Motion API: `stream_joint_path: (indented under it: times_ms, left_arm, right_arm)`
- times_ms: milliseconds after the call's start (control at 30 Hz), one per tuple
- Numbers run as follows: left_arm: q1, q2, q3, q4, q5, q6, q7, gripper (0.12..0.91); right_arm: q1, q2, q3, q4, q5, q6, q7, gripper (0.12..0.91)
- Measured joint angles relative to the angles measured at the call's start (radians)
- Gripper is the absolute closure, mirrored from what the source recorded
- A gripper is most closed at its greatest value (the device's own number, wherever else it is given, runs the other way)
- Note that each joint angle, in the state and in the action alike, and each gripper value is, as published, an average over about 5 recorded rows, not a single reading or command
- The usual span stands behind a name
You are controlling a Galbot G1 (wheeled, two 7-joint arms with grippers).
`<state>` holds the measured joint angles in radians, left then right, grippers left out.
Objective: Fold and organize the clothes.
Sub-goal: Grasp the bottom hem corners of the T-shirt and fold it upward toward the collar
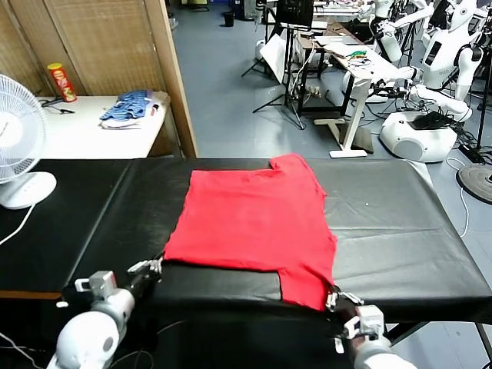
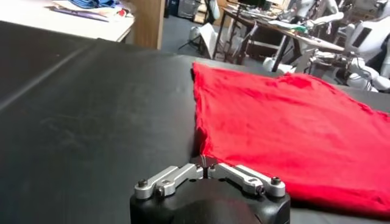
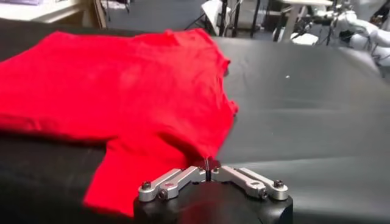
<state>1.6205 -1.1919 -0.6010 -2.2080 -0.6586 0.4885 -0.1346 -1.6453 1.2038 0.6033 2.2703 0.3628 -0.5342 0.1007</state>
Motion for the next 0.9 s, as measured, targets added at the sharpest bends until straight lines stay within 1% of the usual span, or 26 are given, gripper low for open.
stream_joint_path:
  times_ms: [167,367,600,767,900]
  left_arm:
    - [-0.029,-0.017,0.000,-0.008,-0.003,-0.024,-0.007,0.905]
    - [-0.123,-0.013,0.031,0.045,0.001,-0.036,-0.005,0.905]
    - [-0.248,0.006,0.075,0.156,0.018,-0.046,-0.001,0.905]
    - [-0.342,0.015,0.110,0.247,0.048,-0.052,0.000,0.905]
    - [-0.413,0.013,0.142,0.322,0.078,-0.059,0.001,0.905]
  right_arm:
    - [0.119,-0.053,-0.018,-0.107,0.032,0.072,-0.038,0.903]
    - [0.276,-0.072,-0.081,-0.251,0.028,0.144,-0.068,0.903]
    - [0.417,-0.068,-0.173,-0.412,0.003,0.207,-0.083,0.903]
    - [0.511,-0.050,-0.231,-0.524,-0.028,0.235,-0.084,0.903]
    - [0.582,-0.029,-0.261,-0.601,-0.035,0.250,-0.083,0.903]
